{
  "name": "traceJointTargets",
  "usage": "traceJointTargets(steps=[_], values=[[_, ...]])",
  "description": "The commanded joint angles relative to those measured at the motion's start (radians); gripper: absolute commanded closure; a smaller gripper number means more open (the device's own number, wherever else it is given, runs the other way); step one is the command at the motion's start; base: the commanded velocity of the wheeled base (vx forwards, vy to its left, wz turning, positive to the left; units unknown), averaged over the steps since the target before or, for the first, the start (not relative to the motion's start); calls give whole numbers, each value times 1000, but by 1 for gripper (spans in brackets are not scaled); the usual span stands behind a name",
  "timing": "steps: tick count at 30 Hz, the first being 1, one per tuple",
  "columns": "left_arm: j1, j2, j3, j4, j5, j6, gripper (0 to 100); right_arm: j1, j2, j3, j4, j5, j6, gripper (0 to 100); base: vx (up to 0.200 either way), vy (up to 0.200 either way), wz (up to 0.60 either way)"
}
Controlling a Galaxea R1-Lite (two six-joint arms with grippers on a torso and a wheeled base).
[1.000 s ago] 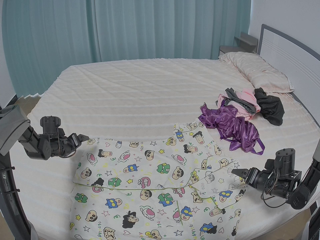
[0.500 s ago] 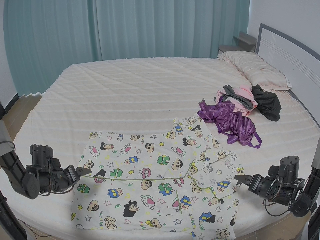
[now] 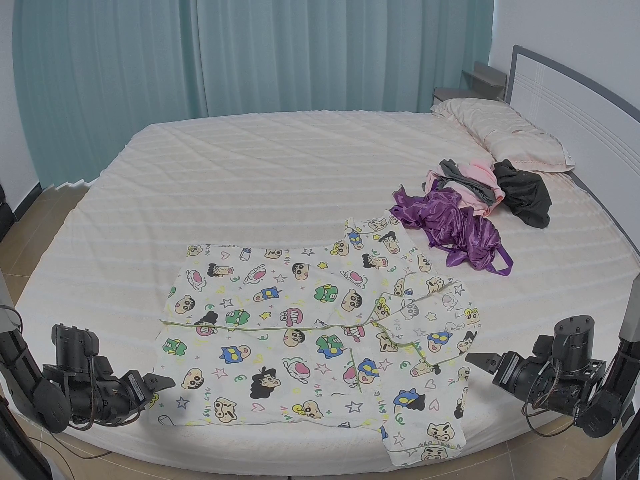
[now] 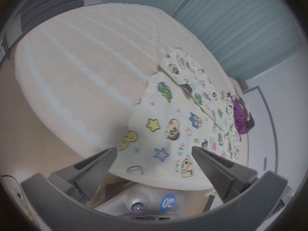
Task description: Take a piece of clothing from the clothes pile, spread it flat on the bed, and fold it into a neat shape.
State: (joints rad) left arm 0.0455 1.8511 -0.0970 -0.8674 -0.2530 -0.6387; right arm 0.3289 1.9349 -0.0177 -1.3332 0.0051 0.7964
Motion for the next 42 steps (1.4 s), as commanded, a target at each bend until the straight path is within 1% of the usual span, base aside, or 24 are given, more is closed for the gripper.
traceJointTargets(steps=[1, 4, 13, 20, 25, 26, 31, 35, 36, 39, 42], values=[[5, 56, 22, -1, 57, -1, 0, 21, 13, 16, 0, -4, 1, 0, 0, 0, 0], [2, 86, 22, -2, 75, 2, 0, 19, 22, 16, 0, -5, 1, 0, 0, 0, 0], [-15, 139, 16, -30, 75, -10, 0, 22, 49, 16, -1, -4, 0, 0, 0, 0, 0], [-79, 168, 14, -107, 81, -110, 0, 22, 70, 16, -11, -4, 1, 0, 0, 0, 0], [-105, 188, 14, -114, 143, -127, 0, 27, 70, 16, -11, -4, 0, 0, 0, 0, 0], [-104, 188, 13, -116, 150, -130, 100, 28, 72, 16, -11, -4, 0, 0, 0, 0, 0], [-104, 186, 22, -125, 159, -151, 100, 32, 70, 16, -11, -8, 0, 0, 0, 0, 0], [-96, 178, 26, -125, 176, -150, 100, 59, 72, 16, -12, -66, 0, 0, 0, 0, 0], [-98, 178, 30, -125, 179, -150, 100, 65, 73, 16, -12, -73, 0, 0, 0, 0, 0], [-99, 178, 46, -133, 187, -137, 100, 68, 76, 16, -12, -74, 0, 0, 0, 0, 0], [-96, 158, 65, -171, 187, -122, 100, 67, 91, 16, -17, -77, -8, 0, 0, 0, 0]])
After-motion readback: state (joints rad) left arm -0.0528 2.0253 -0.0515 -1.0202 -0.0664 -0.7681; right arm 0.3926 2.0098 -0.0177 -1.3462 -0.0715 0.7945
